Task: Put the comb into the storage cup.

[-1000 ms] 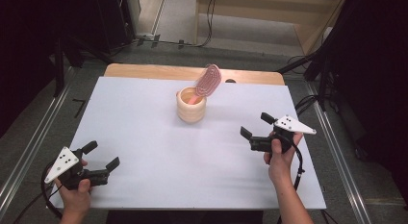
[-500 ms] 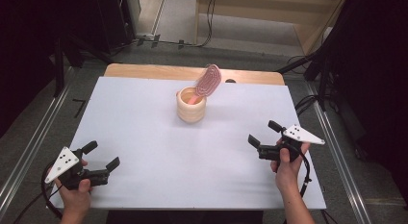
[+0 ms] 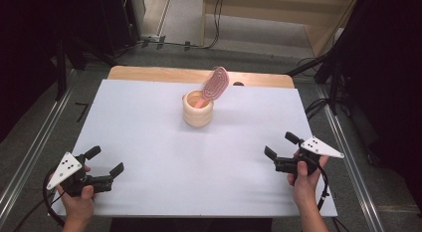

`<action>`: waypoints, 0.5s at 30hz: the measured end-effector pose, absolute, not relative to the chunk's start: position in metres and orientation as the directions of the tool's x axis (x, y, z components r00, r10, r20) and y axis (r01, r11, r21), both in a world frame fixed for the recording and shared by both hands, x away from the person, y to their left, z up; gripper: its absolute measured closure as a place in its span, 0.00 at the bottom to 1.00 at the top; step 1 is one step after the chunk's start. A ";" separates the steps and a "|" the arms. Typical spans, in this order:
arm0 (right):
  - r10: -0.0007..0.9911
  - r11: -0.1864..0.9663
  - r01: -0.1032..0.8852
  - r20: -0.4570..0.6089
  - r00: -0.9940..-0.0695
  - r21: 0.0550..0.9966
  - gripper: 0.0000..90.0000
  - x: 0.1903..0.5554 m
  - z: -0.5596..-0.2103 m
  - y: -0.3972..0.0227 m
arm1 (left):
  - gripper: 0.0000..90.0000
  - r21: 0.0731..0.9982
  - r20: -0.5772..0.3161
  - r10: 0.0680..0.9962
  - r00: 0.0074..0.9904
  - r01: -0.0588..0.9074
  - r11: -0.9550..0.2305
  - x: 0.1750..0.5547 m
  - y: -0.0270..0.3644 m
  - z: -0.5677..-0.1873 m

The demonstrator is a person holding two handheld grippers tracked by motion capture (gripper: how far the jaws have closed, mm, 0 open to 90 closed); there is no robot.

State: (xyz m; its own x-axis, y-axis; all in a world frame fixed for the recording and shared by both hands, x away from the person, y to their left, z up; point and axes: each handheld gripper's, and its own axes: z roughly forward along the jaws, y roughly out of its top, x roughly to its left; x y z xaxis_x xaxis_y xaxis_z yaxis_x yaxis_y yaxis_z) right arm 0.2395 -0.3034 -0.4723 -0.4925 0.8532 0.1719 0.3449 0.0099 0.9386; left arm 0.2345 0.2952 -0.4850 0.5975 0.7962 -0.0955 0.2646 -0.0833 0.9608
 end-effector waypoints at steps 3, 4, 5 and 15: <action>0.856 0.009 0.350 0.174 -0.488 0.937 0.00 0.236 -0.474 -0.306 | 0.00 0.961 -0.095 0.796 0.597 0.264 -0.084 0.235 0.295 -0.485; 0.856 0.011 0.348 0.171 -0.488 0.937 0.00 0.235 -0.474 -0.307 | 0.00 0.961 -0.096 0.796 0.598 0.264 -0.083 0.235 0.295 -0.485; 0.858 0.010 0.351 0.172 -0.485 0.936 0.00 0.234 -0.475 -0.308 | 0.00 0.961 -0.095 0.796 0.598 0.264 -0.084 0.235 0.296 -0.485; 0.866 0.008 0.362 0.175 -0.469 0.932 0.00 0.222 -0.484 -0.318 | 0.00 0.961 -0.094 0.796 0.598 0.264 -0.086 0.234 0.295 -0.485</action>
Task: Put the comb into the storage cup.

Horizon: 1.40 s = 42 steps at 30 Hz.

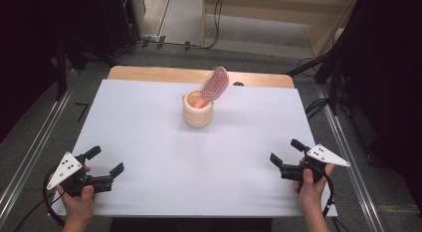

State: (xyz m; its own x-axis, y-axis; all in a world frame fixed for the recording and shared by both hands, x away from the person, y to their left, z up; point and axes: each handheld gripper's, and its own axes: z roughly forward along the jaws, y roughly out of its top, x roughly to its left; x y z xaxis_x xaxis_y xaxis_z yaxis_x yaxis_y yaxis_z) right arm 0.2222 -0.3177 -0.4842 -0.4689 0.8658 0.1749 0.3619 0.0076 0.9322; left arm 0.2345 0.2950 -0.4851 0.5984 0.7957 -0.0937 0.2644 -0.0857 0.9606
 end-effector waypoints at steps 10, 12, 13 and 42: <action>0.874 0.004 0.366 0.175 -0.454 0.931 0.00 0.213 -0.489 -0.328 | 0.00 0.961 -0.094 0.797 0.597 0.265 -0.085 0.234 0.295 -0.485; 0.878 0.002 0.368 0.174 -0.446 0.930 0.00 0.211 -0.490 -0.330 | 0.00 0.960 -0.094 0.797 0.596 0.266 -0.086 0.234 0.295 -0.485; 0.878 0.001 0.367 0.174 -0.445 0.930 0.00 0.211 -0.490 -0.332 | 0.00 0.960 -0.094 0.797 0.597 0.266 -0.087 0.235 0.295 -0.485; 0.898 -0.012 0.349 0.164 -0.408 0.937 0.00 0.189 -0.509 -0.369 | 0.00 0.961 -0.085 0.797 0.598 0.261 -0.093 0.235 0.295 -0.485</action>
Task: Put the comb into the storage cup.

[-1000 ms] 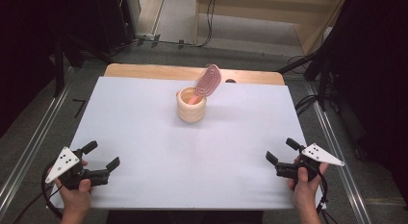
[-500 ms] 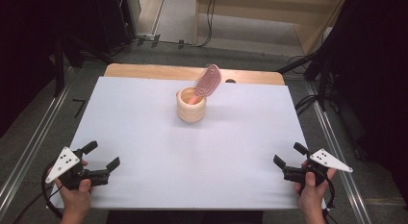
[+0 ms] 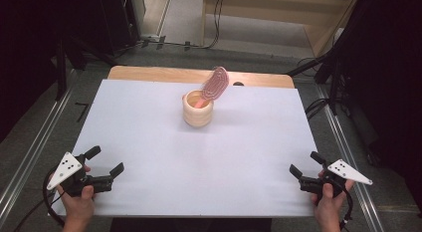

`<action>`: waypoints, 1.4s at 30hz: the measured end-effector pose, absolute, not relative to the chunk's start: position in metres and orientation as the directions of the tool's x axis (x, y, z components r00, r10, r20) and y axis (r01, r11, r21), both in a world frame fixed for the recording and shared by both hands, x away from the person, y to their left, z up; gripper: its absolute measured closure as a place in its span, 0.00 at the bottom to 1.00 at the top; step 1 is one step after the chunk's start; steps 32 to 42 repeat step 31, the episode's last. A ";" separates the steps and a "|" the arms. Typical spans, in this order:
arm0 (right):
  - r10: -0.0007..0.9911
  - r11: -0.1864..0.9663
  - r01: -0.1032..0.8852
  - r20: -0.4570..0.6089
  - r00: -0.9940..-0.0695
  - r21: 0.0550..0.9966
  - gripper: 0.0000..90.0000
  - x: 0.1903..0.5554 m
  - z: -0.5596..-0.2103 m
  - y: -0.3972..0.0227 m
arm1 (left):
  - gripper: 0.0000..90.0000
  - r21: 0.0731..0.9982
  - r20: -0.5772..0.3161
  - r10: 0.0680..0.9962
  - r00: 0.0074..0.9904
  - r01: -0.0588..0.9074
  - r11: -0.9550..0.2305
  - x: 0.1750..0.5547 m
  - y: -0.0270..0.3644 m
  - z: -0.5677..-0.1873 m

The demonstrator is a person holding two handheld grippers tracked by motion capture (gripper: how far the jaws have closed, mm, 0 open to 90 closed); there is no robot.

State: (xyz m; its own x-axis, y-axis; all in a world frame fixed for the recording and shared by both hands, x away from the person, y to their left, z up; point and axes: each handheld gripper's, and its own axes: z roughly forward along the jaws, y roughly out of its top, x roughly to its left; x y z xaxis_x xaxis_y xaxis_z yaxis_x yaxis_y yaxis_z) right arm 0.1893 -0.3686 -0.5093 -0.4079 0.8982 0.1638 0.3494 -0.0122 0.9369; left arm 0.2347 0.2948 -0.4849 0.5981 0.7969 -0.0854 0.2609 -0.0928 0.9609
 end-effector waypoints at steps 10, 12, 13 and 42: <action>0.885 -0.068 0.341 0.215 -0.414 0.938 0.00 0.191 -0.515 -0.372 | 0.00 0.958 -0.076 0.796 0.601 0.265 -0.109 0.236 0.293 -0.485; 0.883 -0.080 0.344 0.227 -0.410 0.936 0.00 0.191 -0.516 -0.374 | 0.00 0.958 -0.077 0.797 0.599 0.266 -0.107 0.236 0.293 -0.485; 0.883 -0.081 0.344 0.227 -0.411 0.936 0.00 0.191 -0.516 -0.374 | 0.00 0.958 -0.076 0.798 0.598 0.266 -0.108 0.236 0.293 -0.485; 0.878 -0.057 0.350 0.214 -0.427 0.935 0.00 0.192 -0.517 -0.372 | 0.00 0.954 -0.088 0.818 0.569 0.284 -0.095 0.237 0.293 -0.486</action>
